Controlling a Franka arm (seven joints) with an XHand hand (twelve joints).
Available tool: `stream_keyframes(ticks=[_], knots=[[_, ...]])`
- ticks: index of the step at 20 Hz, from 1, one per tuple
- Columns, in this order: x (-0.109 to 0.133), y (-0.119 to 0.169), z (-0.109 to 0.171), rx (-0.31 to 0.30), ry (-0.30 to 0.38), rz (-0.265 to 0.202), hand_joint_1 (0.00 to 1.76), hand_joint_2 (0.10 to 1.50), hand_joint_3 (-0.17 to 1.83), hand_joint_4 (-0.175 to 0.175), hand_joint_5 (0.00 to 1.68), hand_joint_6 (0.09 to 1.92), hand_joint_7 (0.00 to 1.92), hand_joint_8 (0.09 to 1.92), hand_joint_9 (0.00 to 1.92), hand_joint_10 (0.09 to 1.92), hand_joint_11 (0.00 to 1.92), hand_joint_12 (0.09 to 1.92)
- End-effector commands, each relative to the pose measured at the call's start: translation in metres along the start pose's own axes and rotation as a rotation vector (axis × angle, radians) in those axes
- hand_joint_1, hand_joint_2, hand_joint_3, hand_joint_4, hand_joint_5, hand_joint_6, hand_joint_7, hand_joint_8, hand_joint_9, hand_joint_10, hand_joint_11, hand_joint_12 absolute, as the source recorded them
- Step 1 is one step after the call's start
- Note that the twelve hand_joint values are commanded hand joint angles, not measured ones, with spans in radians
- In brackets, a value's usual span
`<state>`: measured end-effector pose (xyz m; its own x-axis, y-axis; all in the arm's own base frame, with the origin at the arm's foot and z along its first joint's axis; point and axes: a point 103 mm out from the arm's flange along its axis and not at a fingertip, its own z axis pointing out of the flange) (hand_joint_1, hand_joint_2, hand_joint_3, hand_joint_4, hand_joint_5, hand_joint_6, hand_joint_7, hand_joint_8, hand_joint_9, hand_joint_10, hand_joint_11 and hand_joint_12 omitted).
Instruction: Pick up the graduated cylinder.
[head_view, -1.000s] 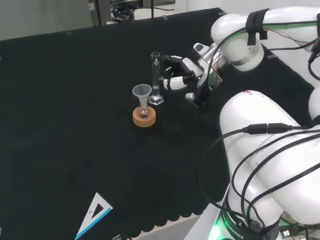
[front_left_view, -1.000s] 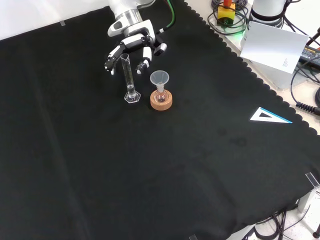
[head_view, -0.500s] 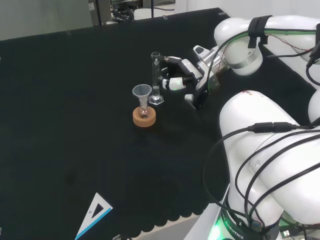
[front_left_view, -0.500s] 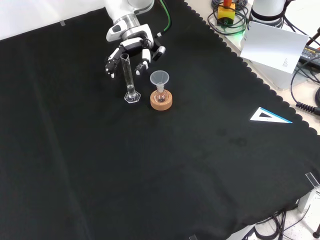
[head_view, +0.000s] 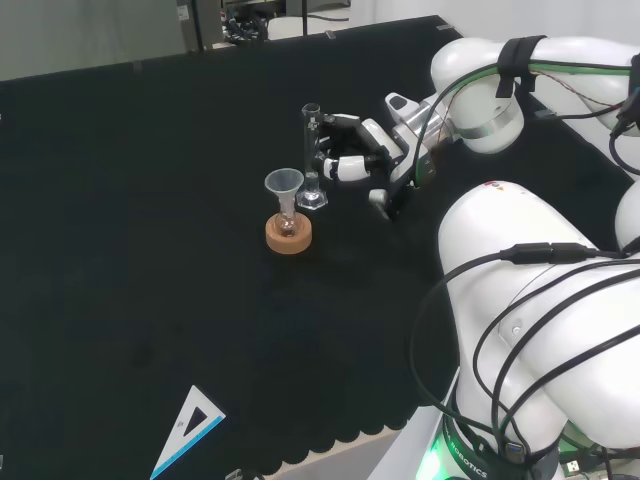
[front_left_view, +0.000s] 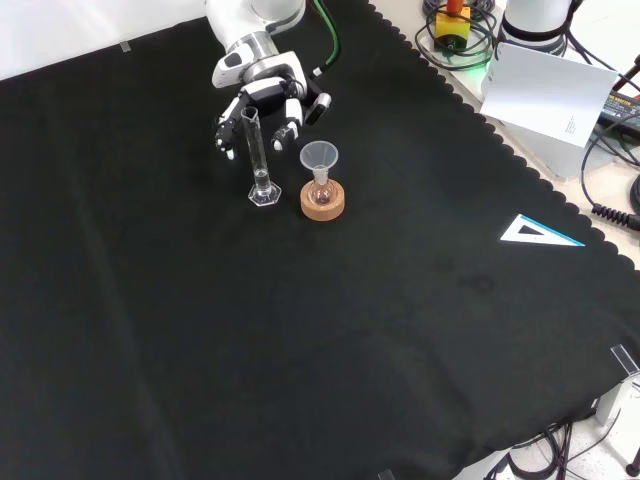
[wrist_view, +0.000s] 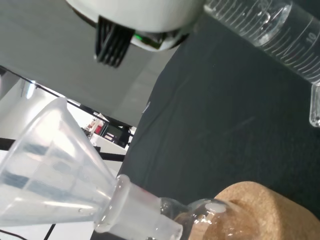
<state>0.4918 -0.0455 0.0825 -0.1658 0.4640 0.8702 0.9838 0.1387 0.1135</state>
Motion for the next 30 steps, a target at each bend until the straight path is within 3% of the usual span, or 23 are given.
stream_keyframes(ticks=[1, 15, 30], knots=[[0.001, 0.004, 0.005, 0.032, 0.007, -0.015, 1.12, 0.56, 0.76, -0.038, 0.67, 0.15, 0.52, 0.59, 0.76, 0.46, 0.51, 1.21], [0.001, 0.008, 0.013, 0.025, 0.049, -0.033, 1.14, 0.57, 0.78, -0.03, 0.58, 0.57, 0.57, 0.57, 0.84, 0.38, 0.56, 1.18], [-0.003, 0.008, 0.018, 0.016, 0.068, -0.018, 1.17, 0.6, 0.78, -0.035, 0.52, 0.63, 0.54, 0.58, 0.85, 0.37, 0.64, 1.15]])
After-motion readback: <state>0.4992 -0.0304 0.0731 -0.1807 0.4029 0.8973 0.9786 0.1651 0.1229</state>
